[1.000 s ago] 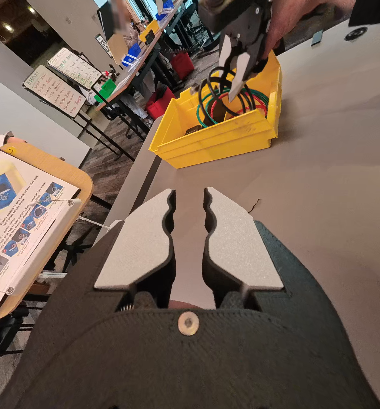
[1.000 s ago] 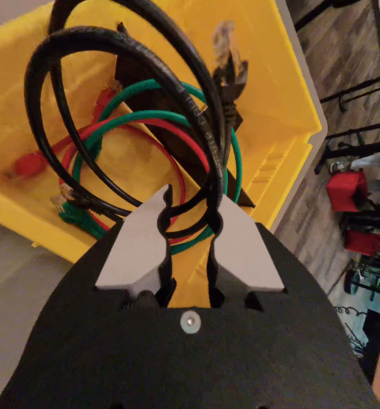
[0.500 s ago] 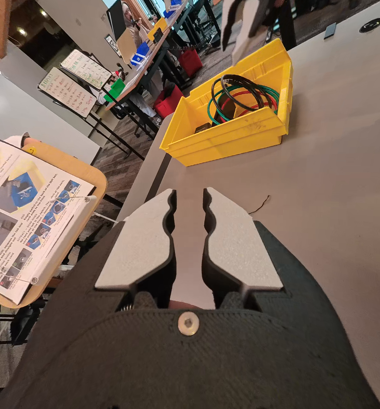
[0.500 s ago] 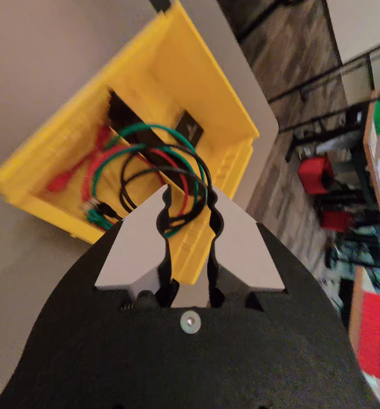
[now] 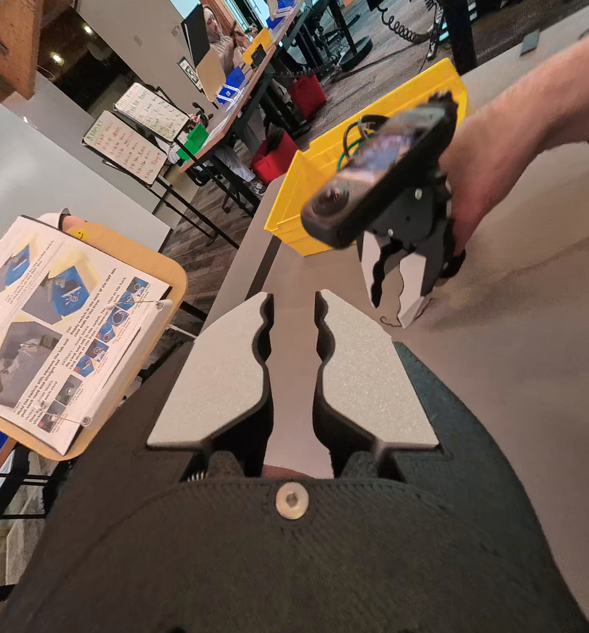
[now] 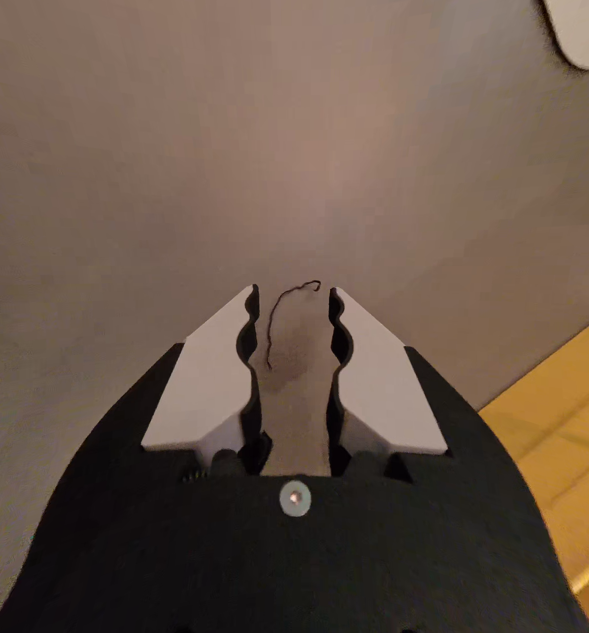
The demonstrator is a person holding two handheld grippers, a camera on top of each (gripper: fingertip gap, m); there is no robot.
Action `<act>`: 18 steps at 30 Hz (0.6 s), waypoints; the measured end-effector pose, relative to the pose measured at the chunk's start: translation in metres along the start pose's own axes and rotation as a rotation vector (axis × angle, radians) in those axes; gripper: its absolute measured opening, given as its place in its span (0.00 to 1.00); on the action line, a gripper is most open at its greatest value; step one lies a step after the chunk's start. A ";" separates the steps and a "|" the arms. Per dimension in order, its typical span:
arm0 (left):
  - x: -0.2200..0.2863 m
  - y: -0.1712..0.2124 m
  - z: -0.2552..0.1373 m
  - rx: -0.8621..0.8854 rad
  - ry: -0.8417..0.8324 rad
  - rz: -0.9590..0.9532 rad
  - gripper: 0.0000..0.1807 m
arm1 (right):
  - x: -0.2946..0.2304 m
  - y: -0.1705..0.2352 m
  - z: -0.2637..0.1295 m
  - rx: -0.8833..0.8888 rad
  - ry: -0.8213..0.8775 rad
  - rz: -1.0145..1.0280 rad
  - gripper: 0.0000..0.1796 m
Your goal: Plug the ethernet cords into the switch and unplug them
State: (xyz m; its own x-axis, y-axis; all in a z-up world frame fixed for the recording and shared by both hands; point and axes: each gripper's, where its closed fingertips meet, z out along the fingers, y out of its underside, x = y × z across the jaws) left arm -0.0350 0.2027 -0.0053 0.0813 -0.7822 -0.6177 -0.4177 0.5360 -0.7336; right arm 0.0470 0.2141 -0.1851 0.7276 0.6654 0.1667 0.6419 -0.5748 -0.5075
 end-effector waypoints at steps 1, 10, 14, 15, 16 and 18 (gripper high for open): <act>-0.001 0.001 -0.001 -0.002 -0.003 0.003 0.12 | 0.005 0.009 0.010 -0.031 0.025 0.012 0.23; -0.007 0.002 -0.005 -0.001 -0.012 0.008 0.12 | 0.009 0.011 0.032 0.093 -0.106 0.228 0.02; -0.008 0.001 -0.007 0.004 -0.014 0.007 0.12 | 0.013 -0.001 0.020 0.141 -0.053 0.160 0.00; -0.008 0.001 -0.007 0.003 -0.017 0.009 0.12 | 0.013 -0.006 0.014 0.165 -0.051 0.150 0.00; -0.009 0.001 -0.007 0.002 -0.018 0.011 0.12 | 0.014 -0.012 0.006 0.188 -0.040 0.134 0.00; -0.009 0.000 -0.008 0.001 -0.021 0.013 0.12 | 0.017 -0.027 -0.017 0.259 -0.031 0.124 0.00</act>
State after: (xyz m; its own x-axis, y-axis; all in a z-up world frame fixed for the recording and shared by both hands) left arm -0.0432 0.2075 0.0023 0.0947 -0.7684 -0.6329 -0.4178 0.5464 -0.7259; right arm 0.0464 0.2329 -0.1540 0.7866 0.6140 0.0657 0.4620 -0.5147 -0.7222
